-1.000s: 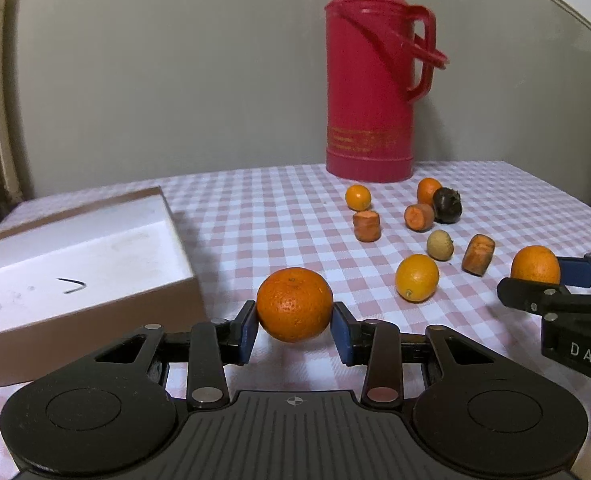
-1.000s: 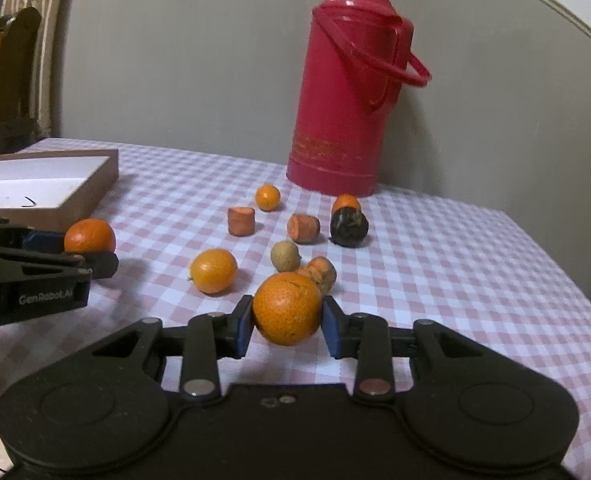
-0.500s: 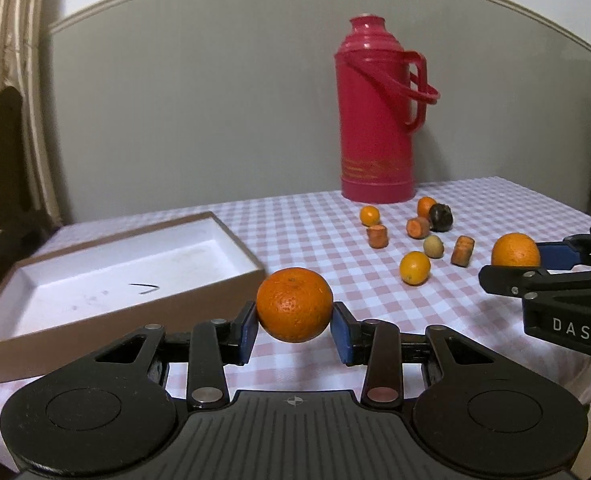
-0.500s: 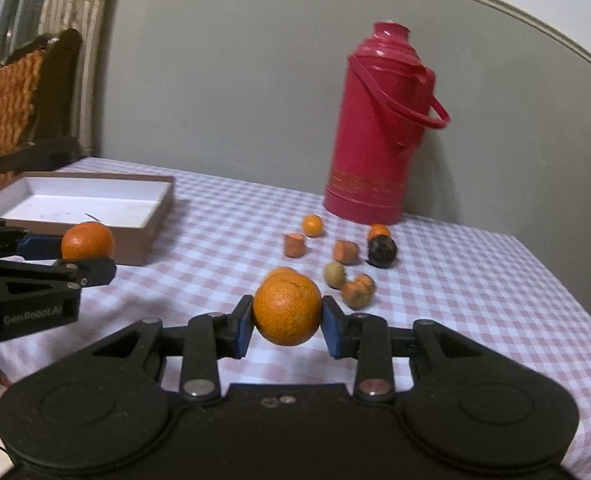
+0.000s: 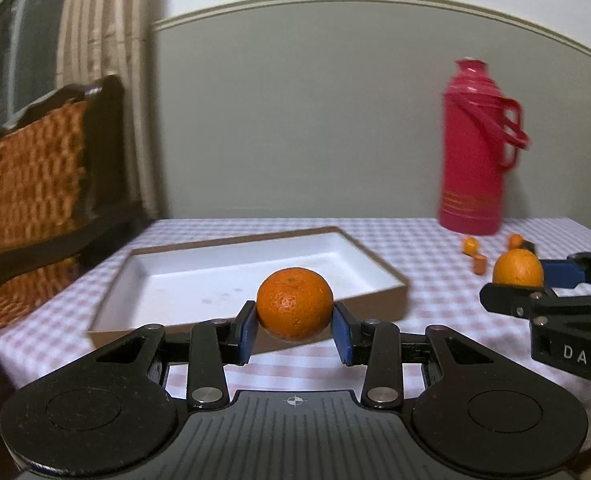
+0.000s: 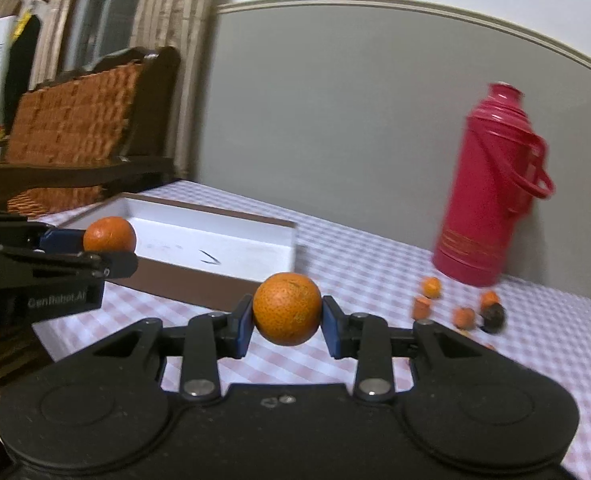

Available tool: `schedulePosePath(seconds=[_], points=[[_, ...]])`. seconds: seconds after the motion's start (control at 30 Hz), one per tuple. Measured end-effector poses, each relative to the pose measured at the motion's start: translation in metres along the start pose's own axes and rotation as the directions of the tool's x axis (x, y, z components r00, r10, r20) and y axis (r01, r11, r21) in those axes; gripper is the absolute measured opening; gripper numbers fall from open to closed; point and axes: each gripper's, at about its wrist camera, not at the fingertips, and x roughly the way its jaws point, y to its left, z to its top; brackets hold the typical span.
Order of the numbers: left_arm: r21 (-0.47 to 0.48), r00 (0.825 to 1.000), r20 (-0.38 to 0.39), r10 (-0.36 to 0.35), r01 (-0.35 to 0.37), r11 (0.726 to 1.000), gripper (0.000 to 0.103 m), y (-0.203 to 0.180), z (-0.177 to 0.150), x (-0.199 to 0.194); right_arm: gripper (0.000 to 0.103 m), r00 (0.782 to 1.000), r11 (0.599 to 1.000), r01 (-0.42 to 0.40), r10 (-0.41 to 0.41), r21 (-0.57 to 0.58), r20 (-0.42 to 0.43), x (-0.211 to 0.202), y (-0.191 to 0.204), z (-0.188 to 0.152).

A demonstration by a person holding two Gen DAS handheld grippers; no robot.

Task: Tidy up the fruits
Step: 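Carry the orange in the left tool over the cardboard tray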

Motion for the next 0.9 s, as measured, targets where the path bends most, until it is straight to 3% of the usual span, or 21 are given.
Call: schedulePosePath(seconds=[0.23, 0.53, 0.9], points=[[-0.043, 0.996, 0.005, 0.088, -0.088, 0.995, 0.040, 0.042, 0.005, 0.012, 0.027, 0.997, 0.997, -0.073, 0.074, -0.018, 0.038, 0.024, 0.024, 0.022], [-0.072, 0.984, 0.023, 0.174, -0.172, 0.983, 0.040, 0.082, 0.018, 0.033, 0.027, 0.993, 0.995, -0.099, 0.100, -0.008, 0.057, 0.065, 0.026, 0.045], [-0.106, 0.979, 0.031, 0.200, -0.195, 0.975, 0.040, 0.098, 0.025, 0.047, 0.027, 0.991, 0.994, -0.109, 0.109, -0.006, 0.076, 0.085, 0.028, 0.057]])
